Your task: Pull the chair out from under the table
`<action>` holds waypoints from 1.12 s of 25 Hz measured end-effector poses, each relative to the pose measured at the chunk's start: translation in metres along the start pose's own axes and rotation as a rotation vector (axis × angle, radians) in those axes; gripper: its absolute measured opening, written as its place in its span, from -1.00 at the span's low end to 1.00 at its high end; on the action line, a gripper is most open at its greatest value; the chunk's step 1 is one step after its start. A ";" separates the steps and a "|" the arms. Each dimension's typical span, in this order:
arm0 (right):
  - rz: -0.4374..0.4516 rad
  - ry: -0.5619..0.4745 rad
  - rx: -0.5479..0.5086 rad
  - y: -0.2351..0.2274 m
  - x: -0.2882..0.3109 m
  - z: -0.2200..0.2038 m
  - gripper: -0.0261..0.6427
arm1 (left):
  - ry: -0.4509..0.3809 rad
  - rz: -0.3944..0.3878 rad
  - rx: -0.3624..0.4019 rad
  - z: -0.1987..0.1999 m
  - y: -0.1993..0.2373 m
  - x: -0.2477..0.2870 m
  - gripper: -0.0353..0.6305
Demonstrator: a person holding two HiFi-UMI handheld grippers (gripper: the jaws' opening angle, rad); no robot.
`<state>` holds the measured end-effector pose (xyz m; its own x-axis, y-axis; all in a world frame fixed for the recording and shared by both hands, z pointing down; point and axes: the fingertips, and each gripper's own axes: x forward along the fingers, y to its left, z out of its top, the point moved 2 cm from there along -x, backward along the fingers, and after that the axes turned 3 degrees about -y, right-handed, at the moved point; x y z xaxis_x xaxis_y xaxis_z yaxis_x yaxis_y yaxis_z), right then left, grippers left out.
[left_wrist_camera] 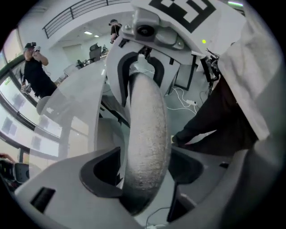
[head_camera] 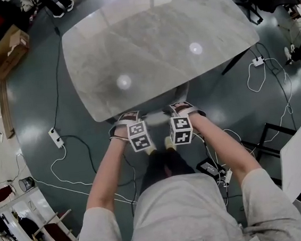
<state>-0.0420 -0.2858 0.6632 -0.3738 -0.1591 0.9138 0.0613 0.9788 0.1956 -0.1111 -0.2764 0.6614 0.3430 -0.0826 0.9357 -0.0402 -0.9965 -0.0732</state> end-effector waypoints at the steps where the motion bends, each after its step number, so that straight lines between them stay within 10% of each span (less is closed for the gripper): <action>1: 0.010 0.025 -0.017 0.000 0.004 -0.003 -0.28 | 0.015 -0.022 0.000 -0.001 0.000 0.005 0.06; 12: 0.032 0.134 -0.187 0.005 0.031 -0.016 -0.51 | 0.073 0.002 0.196 -0.005 -0.003 0.023 -0.50; 28: 0.076 0.145 -0.212 0.023 0.029 -0.015 -0.63 | 0.074 0.000 0.178 -0.006 -0.018 0.021 -0.62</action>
<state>-0.0373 -0.2702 0.6994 -0.2255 -0.1176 0.9671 0.2829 0.9420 0.1805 -0.1085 -0.2605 0.6839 0.2728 -0.0880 0.9580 0.1287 -0.9835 -0.1270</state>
